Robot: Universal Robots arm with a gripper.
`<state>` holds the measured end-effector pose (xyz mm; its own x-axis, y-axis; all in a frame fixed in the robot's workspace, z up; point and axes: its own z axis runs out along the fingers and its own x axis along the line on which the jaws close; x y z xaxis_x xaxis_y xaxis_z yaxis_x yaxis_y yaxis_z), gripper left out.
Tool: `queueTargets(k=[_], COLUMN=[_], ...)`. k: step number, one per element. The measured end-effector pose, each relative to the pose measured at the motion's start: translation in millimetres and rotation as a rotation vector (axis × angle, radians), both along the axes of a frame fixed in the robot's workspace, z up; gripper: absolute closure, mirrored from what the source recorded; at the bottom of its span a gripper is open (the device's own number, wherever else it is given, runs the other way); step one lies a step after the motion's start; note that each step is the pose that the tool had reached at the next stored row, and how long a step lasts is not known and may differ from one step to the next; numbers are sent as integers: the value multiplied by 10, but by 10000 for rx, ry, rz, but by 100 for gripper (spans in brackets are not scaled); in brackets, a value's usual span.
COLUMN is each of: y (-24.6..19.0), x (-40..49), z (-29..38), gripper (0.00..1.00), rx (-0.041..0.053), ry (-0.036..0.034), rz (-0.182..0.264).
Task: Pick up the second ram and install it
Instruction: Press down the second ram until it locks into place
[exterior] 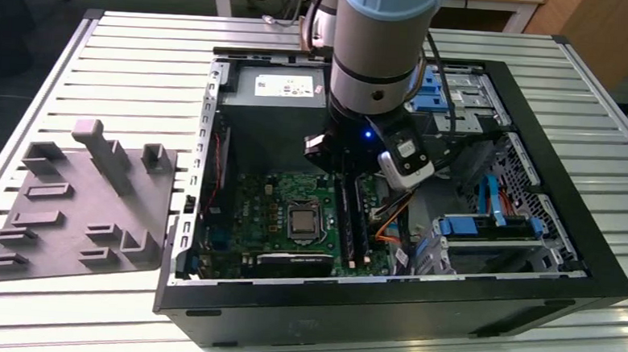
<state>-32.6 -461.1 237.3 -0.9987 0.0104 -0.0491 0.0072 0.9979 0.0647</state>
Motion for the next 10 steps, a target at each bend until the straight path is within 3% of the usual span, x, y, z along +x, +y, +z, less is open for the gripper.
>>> queueTargets(k=[6,10], y=[49,57], x=[0,0], z=[-1,-2], gripper=[89,89], rx=[0,0], ry=[0,0], rz=[-73,-146])
